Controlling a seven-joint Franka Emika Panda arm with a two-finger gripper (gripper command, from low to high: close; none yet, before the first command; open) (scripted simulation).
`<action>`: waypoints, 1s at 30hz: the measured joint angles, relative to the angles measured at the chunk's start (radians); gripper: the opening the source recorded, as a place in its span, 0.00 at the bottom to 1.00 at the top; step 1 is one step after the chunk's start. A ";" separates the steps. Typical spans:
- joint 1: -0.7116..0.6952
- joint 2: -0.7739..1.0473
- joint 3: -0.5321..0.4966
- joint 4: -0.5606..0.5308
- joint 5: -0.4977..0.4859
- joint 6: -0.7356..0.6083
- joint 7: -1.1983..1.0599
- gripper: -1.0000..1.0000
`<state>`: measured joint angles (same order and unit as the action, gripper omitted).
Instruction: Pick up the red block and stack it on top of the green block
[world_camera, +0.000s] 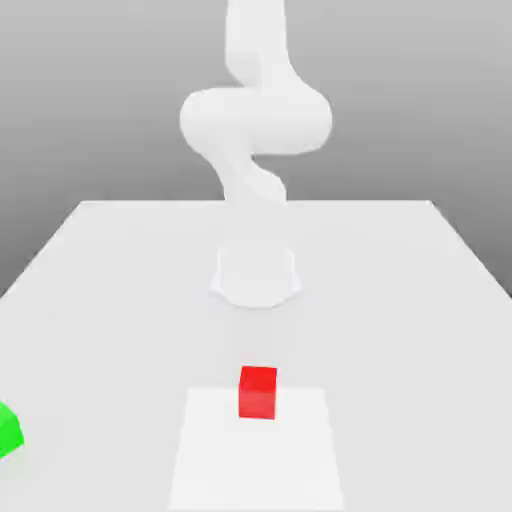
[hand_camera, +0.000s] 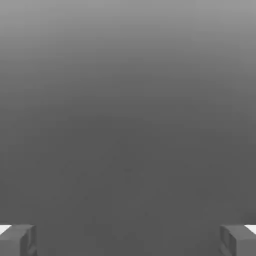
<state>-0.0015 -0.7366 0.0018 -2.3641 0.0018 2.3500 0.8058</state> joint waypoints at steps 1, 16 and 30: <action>0.002 0.031 -0.001 -0.031 -0.001 0.024 0.005 0.50; -0.006 0.534 0.016 -0.499 0.006 0.405 0.056 0.50; 0.001 0.922 0.004 -0.519 -0.017 0.720 0.082 0.00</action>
<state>0.0000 0.1856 0.0054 -2.8836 -0.0152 3.0696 0.8876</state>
